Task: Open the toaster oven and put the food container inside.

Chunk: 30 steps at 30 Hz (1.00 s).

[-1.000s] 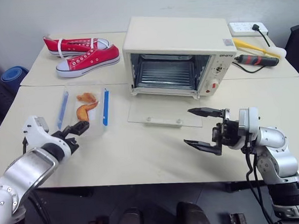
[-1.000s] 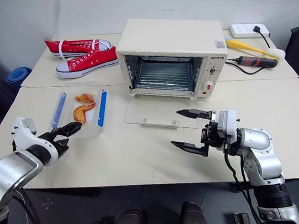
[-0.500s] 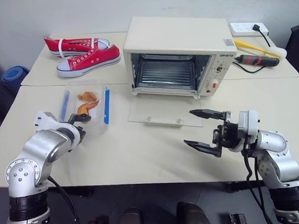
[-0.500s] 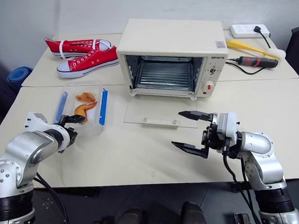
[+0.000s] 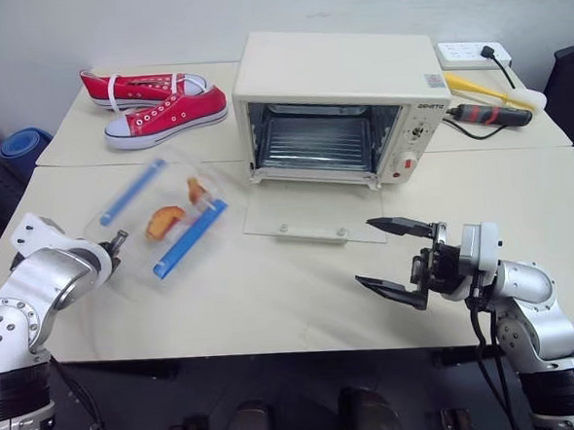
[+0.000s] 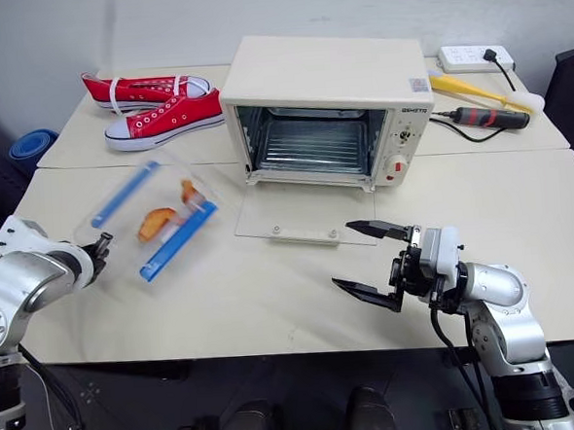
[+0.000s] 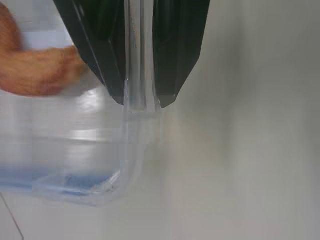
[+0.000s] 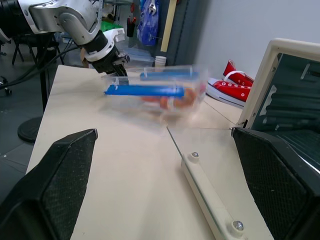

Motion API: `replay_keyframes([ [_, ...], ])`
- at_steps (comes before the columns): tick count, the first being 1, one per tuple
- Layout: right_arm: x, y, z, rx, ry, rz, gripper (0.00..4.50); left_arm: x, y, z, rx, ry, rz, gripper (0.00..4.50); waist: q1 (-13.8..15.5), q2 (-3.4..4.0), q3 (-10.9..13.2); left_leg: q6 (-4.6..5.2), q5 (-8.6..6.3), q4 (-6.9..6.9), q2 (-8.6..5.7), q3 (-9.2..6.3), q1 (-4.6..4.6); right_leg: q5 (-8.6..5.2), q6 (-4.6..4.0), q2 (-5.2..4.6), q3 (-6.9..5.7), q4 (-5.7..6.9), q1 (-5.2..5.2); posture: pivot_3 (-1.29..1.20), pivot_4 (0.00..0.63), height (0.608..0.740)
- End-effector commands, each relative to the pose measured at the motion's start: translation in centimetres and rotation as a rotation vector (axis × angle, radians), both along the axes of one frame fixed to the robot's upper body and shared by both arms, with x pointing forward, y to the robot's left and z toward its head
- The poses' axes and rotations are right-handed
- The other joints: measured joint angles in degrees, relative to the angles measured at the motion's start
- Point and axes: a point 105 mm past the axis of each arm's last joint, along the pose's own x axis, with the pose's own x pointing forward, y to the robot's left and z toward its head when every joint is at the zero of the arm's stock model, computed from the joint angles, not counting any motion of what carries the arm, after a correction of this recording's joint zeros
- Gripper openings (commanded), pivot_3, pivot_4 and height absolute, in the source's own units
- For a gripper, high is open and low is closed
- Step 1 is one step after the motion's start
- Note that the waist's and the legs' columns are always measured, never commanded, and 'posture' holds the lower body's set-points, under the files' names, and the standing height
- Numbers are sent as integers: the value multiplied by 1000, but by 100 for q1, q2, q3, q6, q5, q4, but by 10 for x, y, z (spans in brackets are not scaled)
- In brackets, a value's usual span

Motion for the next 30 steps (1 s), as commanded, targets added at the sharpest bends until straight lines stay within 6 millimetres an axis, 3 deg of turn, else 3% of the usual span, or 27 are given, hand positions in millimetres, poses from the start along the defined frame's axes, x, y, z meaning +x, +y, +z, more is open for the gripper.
replay_keyframes([
  [1, -3, -2, 8, 11, -45, -9, 4500, 0, 20, 31, 126, -85, -11, 152, -1, -1, 1, -1, 0, 0, 1, 0, 0, 0, 0, 2, 0, 0, 0, 0, 150, 740],
  [4, -2, -8, 7, 8, -42, -39, 4500, 3, 26, 53, 248, -116, -111, 152, -2, -3, 2, -3, -2, -1, 6, 2, -3, 0, 0, 10, 0, 0, -5, 0, 150, 740],
  [7, -3, -20, 5, -4, -32, -79, 4500, 6, 16, 66, 319, -103, -307, 152, 20, -5, 4, -5, -3, -4, 7, 4, -5, 0, 0, 11, 0, -3, -7, 0, 150, 740],
  [13, 0, -36, 3, -22, -28, -169, 4500, 20, -29, 86, 394, -76, -699, 152, 5, -6, 4, -4, -3, -10, 7, 10, -2, 0, 0, 13, 3, -4, -7, 0, 150, 740],
  [16, -1, -37, 7, -18, -27, -203, 4500, 36, -66, 92, 417, -78, -861, 152, 14, -6, 4, -6, -2, -17, 11, 16, 0, 0, 0, 19, 8, -2, -13, 0, 150, 740],
  [21, -7, -33, 14, -16, -29, -230, 4500, 59, -98, 96, 447, -87, -953, 152, -16, -7, 5, -7, -2, -22, 14, 24, -4, 0, 0, 21, 10, -5, -22, 0, 150, 740],
  [24, -15, -32, 23, 6, -34, -293, 4500, 82, -140, 91, 418, -102, -1007, 152, 12, -8, 6, -8, -2, -29, 19, 34, -6, 0, 0, 26, 17, -3, -32, 0, 150, 740],
  [30, -24, -28, 24, 25, -17, -337, 4500, 101, -180, 85, 419, -120, -1071, 152, 6, -15, 10, -7, -2, -21, 19, 42, -16, 2, 3, 26, 22, -2, -42, 0, 150, 740],
])
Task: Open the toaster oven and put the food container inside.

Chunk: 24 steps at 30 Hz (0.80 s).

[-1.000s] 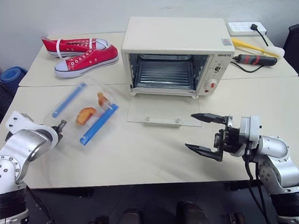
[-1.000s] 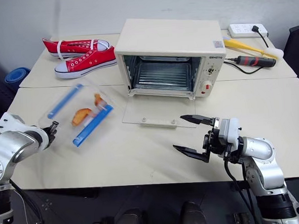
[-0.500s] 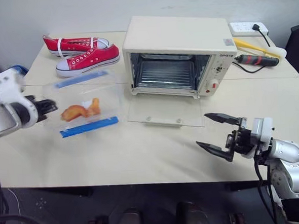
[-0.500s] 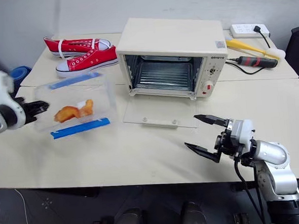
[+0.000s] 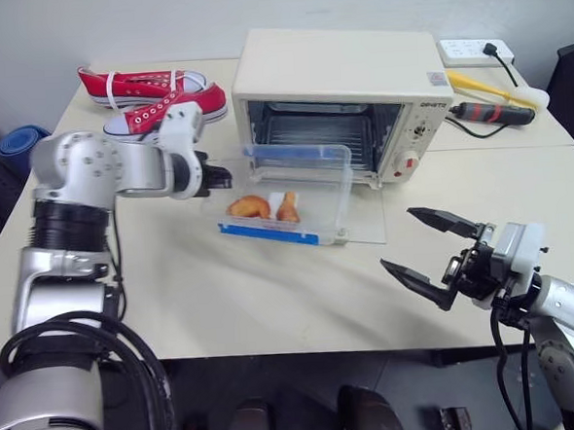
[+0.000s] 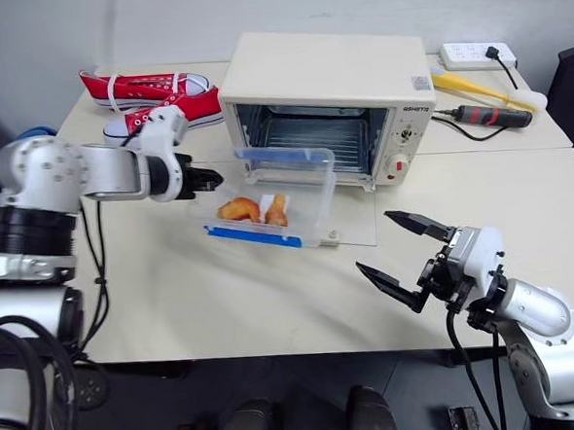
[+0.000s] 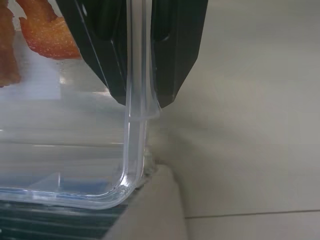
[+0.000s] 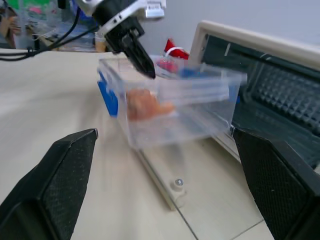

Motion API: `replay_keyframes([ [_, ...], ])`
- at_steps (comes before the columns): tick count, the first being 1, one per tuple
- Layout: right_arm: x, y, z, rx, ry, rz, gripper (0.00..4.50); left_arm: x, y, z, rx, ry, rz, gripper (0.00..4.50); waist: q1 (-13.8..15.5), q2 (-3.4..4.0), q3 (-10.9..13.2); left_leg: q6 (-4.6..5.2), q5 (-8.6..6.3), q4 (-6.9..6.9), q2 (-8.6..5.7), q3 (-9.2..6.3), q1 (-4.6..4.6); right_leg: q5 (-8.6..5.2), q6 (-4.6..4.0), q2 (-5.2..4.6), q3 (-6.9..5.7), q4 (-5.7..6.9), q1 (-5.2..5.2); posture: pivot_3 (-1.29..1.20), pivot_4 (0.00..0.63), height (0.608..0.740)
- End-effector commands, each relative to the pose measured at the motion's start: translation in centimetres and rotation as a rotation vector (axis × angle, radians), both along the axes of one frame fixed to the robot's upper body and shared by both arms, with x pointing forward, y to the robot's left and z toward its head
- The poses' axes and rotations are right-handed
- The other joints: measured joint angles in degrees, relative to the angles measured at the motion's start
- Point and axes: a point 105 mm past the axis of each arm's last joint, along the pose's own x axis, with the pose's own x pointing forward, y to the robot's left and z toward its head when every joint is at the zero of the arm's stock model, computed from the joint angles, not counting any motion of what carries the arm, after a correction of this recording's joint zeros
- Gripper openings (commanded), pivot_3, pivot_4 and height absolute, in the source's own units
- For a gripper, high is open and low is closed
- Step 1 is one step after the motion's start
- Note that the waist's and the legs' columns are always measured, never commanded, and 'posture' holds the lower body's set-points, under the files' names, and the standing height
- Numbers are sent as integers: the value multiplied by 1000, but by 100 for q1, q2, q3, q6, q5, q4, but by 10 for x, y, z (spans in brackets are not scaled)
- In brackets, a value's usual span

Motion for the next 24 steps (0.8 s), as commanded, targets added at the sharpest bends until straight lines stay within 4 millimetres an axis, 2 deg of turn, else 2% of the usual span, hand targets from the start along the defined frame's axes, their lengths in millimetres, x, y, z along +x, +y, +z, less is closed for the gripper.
replay_keyframes([
  [1, -8, 2, 10, 22, -36, -30, 4500, 16, -16, 21, -26, -98, 1, 152, 4, 0, 0, 0, 0, -4, 0, 5, -1, 0, 0, 0, 3, 2, -6, 0, 150, 740],
  [7, -13, 7, 9, 50, -29, -58, 4500, 27, -36, 27, -71, -120, 7, 152, 1, -1, 1, 1, 0, 2, 0, 11, -5, 0, 0, 0, 7, 6, -12, 0, 150, 740],
  [12, -15, 6, 3, 62, -20, -69, 4500, 21, -44, 19, -54, -80, -30, 1716, 1, -2, 1, 1, 1, 1, 1, 15, -6, 0, 0, 0, 9, 10, -16, 0, 150, 740],
  [18, -15, 0, -5, 59, -12, -91, 4500, 19, -39, 36, -154, -156, -14, 3519, 0, -2, 1, 2, 1, 4, 1, 15, -8, 0, 1, 0, 11, 13, -20, 0, 150, 740],
  [21, -15, -4, -4, 52, -14, -109, 4500, 9, -30, 52, -245, -221, -73, 3519, -11, -2, 1, 1, 1, 3, 4, 16, -8, 0, 0, 0, 12, 18, -24, 0, 150, 740],
  [24, -15, -6, 1, 44, 0, -108, 4500, -11, -10, 58, -293, -217, -167, 3519, -48, -2, 1, 1, 1, 4, 6, 28, -10, 0, 0, 0, 20, 31, -39, 0, 150, 740],
])
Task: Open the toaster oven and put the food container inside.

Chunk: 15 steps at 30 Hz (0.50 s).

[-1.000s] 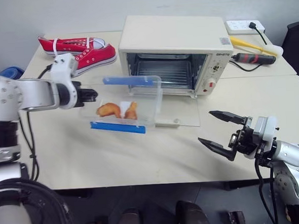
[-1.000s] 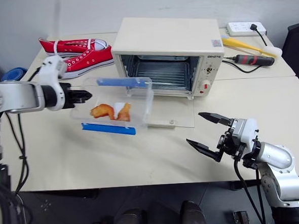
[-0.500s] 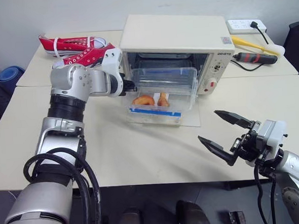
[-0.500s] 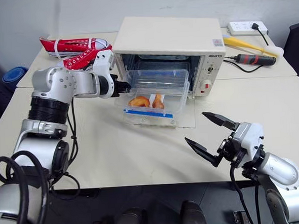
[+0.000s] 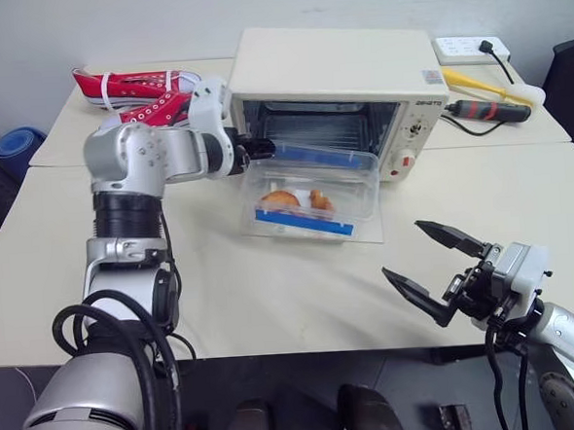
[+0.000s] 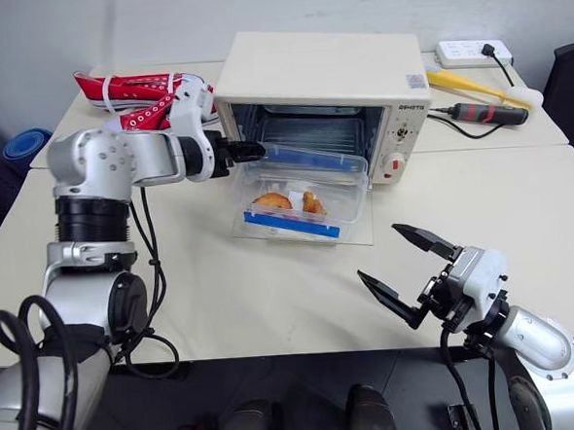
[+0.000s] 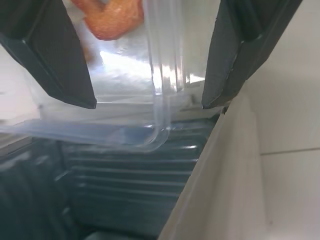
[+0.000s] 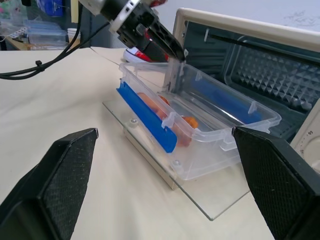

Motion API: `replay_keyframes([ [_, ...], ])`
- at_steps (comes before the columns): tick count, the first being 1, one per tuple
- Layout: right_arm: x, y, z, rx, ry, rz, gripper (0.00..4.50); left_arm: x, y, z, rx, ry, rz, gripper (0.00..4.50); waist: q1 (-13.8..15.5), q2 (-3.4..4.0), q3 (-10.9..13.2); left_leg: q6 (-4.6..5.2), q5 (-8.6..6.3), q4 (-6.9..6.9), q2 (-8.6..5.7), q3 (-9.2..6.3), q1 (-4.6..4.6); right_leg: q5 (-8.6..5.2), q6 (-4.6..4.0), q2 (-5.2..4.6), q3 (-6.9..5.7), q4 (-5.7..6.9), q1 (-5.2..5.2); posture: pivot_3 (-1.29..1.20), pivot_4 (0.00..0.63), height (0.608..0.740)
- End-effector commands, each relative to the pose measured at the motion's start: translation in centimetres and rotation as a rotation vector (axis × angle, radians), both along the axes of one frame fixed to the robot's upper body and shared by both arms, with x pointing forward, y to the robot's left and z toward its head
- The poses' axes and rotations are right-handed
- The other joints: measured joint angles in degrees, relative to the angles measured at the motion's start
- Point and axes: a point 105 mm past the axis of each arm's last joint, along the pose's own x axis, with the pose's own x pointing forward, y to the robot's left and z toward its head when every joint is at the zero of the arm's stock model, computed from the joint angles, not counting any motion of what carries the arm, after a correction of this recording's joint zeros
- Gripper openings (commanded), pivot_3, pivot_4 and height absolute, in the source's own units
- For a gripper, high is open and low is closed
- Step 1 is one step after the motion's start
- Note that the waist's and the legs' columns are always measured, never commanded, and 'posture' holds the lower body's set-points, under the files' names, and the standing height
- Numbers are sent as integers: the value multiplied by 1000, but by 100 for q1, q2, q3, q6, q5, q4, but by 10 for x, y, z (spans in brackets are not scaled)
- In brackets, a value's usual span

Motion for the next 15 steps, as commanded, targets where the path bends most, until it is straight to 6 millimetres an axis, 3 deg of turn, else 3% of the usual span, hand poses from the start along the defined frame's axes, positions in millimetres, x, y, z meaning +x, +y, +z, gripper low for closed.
replay_keyframes([
  [1, -2, -5, 13, -12, -21, -5, 4500, -25, 22, 25, -63, -67, -107, 3519, -33, 0, 0, 0, 0, -1, 1, 4, 0, 0, 0, 0, 4, 6, -4, 0, 150, 740],
  [4, 3, 2, 10, -91, 59, 26, 4104, -48, 61, 9, 77, -187, -218, 3543, -140, 9, -5, 0, 0, 0, 4, 4, 1, 0, 0, 1, 3, 9, -5, 0, 150, 740],
  [7, 15, 11, -6, -189, 181, 57, 3321, -67, 80, -19, 108, -186, -321, 2929, -128, 13, -8, -2, -1, -26, 15, 31, 24, -4, -7, 9, 21, 10, -8, 0, 150, 740],
  [10, 25, 29, -7, -189, 233, 130, 2326, -93, 67, -47, 187, -258, -551, 2059, -1, 8, -5, -7, -4, 18, 33, 20, 1, -3, -10, 20, 6, 16, -8, 0, 150, 740],
  [15, 48, 47, -9, -230, 261, 182, 737, -103, 36, -71, 156, -434, -721, 595, 124, 5, -6, 11, -25, 75, 34, 12, -34, 2, -18, 20, -4, 13, -10, 0, 150, 740],
])
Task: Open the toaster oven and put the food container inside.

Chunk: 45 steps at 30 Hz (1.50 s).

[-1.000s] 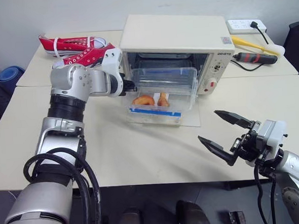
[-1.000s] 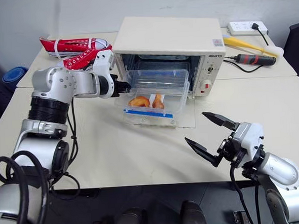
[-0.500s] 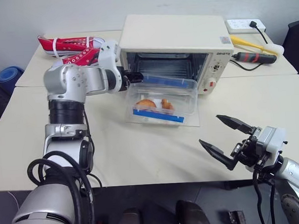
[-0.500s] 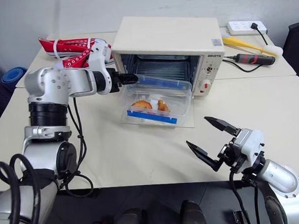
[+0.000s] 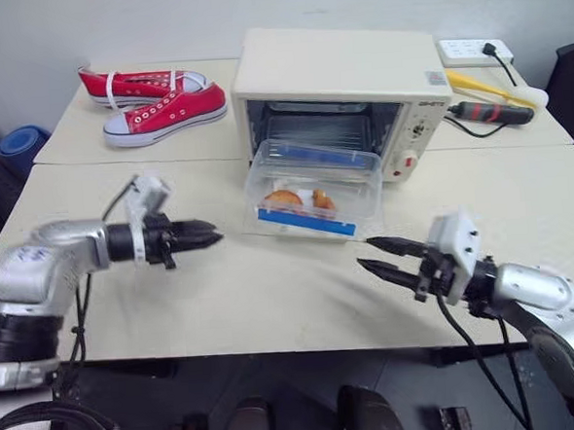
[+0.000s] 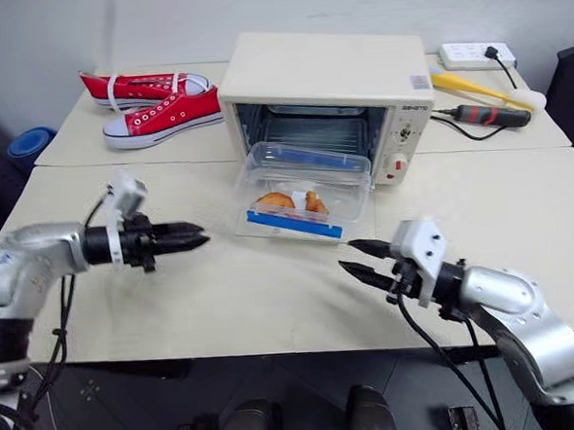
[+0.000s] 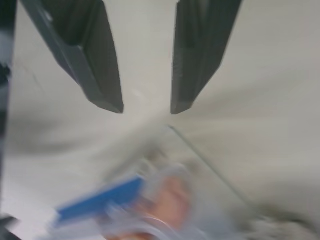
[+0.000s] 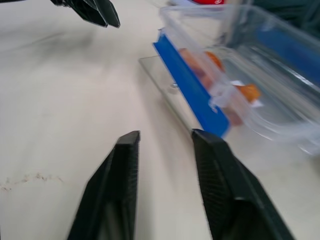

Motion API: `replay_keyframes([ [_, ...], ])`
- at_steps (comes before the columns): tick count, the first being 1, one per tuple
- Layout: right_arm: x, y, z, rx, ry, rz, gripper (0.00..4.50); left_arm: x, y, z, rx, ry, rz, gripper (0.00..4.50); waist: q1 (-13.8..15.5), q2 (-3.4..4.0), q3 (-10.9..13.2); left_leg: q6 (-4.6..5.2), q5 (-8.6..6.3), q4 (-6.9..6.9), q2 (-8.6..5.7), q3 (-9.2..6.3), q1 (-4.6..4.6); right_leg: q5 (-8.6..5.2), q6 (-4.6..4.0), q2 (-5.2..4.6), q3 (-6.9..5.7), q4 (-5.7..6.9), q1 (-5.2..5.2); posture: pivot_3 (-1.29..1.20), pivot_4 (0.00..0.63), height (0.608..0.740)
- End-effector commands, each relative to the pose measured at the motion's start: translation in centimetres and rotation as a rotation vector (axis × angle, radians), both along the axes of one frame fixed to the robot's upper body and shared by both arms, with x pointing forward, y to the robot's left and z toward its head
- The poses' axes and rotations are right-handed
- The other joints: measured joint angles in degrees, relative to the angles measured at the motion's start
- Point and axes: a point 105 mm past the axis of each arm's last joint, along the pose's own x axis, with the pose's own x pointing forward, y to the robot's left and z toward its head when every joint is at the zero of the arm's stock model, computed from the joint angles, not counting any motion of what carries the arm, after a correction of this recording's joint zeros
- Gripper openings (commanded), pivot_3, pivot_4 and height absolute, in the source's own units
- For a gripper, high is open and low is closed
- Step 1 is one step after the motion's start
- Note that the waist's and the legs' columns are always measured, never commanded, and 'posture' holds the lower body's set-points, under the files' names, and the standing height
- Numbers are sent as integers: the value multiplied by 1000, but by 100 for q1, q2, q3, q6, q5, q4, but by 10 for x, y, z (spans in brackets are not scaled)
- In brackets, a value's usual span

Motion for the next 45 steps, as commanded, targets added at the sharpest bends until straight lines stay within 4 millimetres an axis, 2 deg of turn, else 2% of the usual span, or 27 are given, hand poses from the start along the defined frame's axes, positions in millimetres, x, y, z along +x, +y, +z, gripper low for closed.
replay_keyframes([
  [1, 14, 9, 0, -9, 8, 16, 383, -3, -24, 4, -1, -187, -122, 248, 4, -2, -1, 0, 0, 1, 0, -2, -3, 1, 0, 0, -3, 0, -2, 0, 150, 740],
  [2, 18, 13, 0, -10, 12, 23, 27, -2, -30, -1, 11, -208, -141, 1, 3, -2, -1, 1, -1, 2, -1, 0, -5, 2, 0, 0, -3, 0, -2, 0, 150, 740],
  [6, 34, 19, 1, -16, 12, 19, 27, 15, -54, -11, 3, -254, -115, 1, -25, -2, -1, 2, -1, 0, -1, 1, -11, 3, 1, 0, -7, 1, -9, 0, 150, 740],
  [11, 73, 11, 1, -50, -49, -80, 27, 55, -74, 0, -108, -297, 77, 1, -96, -3, -2, 3, 0, 9, -2, -4, -25, 4, 4, 0, -13, 6, -16, 0, 150, 740],
  [14, 93, 4, -3, -78, -84, -114, 27, 71, -81, 7, -180, -307, 178, 1, -129, -3, -2, 3, 0, 8, -1, -3, -25, 4, 5, 0, -15, 8, -19, 0, 150, 740],
  [20, 123, 1, 6, -42, -150, -167, 27, 94, -88, 18, -236, -352, 291, 1, -250, -3, -2, 2, 0, 6, 1, -7, -28, 4, 5, 0, -23, 9, -22, 0, 150, 740],
  [26, 154, 0, 19, 36, -213, -280, 27, 120, -85, 28, -284, -351, 437, 1, -297, -3, -2, 0, 1, 5, 2, -10, -29, 4, 5, -1, -27, 9, -23, 0, 150, 740],
  [30, 164, -4, 25, 86, -235, -344, 27, 124, -88, 29, -309, -348, 445, 1, -330, -3, -2, 0, 1, 2, 2, -13, -32, 4, 5, -4, -39, 9, -24, 0, 150, 740],
  [34, 157, -9, 24, 97, -207, -308, 27, 110, -91, 24, -300, -346, 345, 1, -380, -2, -3, 0, 1, 1, 1, -15, -35, 5, 5, -7, -43, 9, -24, 0, 150, 740],
  [37, 129, -12, 23, 109, -138, -183, 27, 93, -71, 21, -278, -334, 305, 1, -413, -1, -3, 0, 1, -5, 6, -15, -32, 4, 5, -4, -50, 9, -27, 0, 150, 740],
  [40, 99, -22, 34, 145, -76, -118, 27, 74, -47, 24, -279, -318, 293, 1, -425, 1, -2, 0, 1, -7, 9, -12, -33, 4, 5, -4, -59, 10, -33, 0, 150, 740],
  [42, 82, -37, 32, 95, -43, -113, 0, 53, -28, 27, -265, -334, 242, 370, -416, 3, -1, 0, 1, -5, 12, -10, -33, 4, 5, -5, -59, 11, -35, 0, 150, 740],
  [45, 72, -62, 14, 13, 13, -151, 0, 23, -9, 32, -250, -372, 140, 1114, -380, 4, -2, -1, 0, 1, 12, -9, -27, 4, 4, -6, -56, 17, -30, 0, 150, 740],
])
